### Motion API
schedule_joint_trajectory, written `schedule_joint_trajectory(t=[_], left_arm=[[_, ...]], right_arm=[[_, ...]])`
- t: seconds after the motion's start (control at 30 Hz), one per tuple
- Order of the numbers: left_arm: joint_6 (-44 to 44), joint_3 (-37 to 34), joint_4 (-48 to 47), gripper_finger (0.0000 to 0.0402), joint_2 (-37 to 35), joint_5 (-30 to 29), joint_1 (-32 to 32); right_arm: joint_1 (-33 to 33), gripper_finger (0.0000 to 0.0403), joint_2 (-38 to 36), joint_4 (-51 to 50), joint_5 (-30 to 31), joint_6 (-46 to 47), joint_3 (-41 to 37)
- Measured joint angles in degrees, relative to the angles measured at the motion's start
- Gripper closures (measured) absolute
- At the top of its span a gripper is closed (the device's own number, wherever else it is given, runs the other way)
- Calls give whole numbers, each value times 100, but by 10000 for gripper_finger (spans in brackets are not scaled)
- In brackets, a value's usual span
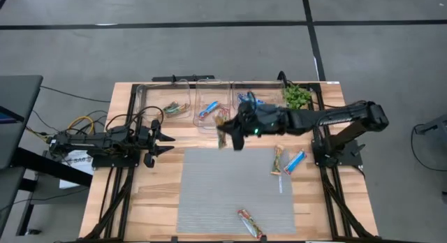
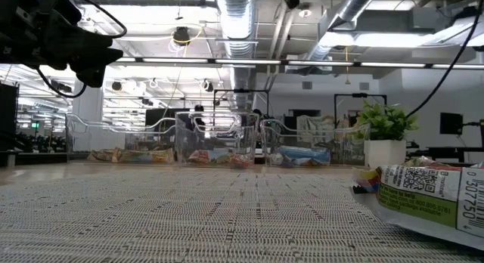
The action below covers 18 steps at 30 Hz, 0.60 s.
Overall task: Pick and place Granola Bars by type
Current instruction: Put the yellow granola bar into the left transparent bin
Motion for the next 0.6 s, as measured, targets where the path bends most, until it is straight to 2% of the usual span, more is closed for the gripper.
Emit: schedule_joint_trajectory(t=[0.27,0.47,0.6], left_arm=[[-1,-1,1,264,1,1,-1],[-1,0,1,264,-1,-1,-1],[-1,0,0,264,-1,0,1]], right_arm=[[-771,356,-412,6,-11,-756,-501],[-1344,356,-108,329,-57,-1322,-508],[-1638,356,282,944,-578,-1498,-512]])
